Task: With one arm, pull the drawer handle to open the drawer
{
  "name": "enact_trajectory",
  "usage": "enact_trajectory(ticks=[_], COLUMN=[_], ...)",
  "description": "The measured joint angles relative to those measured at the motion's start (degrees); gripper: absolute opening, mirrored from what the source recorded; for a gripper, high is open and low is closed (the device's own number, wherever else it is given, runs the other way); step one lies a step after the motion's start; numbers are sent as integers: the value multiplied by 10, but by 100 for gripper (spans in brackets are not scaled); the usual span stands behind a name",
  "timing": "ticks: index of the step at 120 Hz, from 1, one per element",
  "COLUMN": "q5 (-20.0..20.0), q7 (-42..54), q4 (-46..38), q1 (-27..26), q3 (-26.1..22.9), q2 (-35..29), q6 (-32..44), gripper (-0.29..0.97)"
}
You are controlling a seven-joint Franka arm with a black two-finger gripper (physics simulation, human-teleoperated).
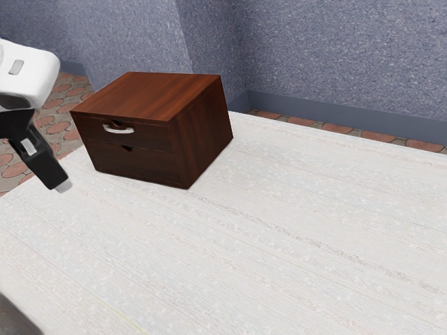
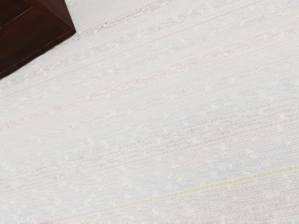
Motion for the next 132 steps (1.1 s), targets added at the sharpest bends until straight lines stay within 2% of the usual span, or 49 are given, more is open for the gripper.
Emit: enact_trajectory(ticks=[8,15,36,58,85,102,132], q5=[7,17,64,94,104,104,88], q7=[1,3,19,46,94,132,202], q4=[-32,-60,-91,-86,-63,6,20], q1=[0,-2,-12,-21,-23,-23,-22], q3=[10,42,136,209,263,274,303], q2=[-32,-50,-52,-1,52,154,207], q6=[7,19,68,124,177,196,253], gripper=[68,68,68,68,68,68,68])
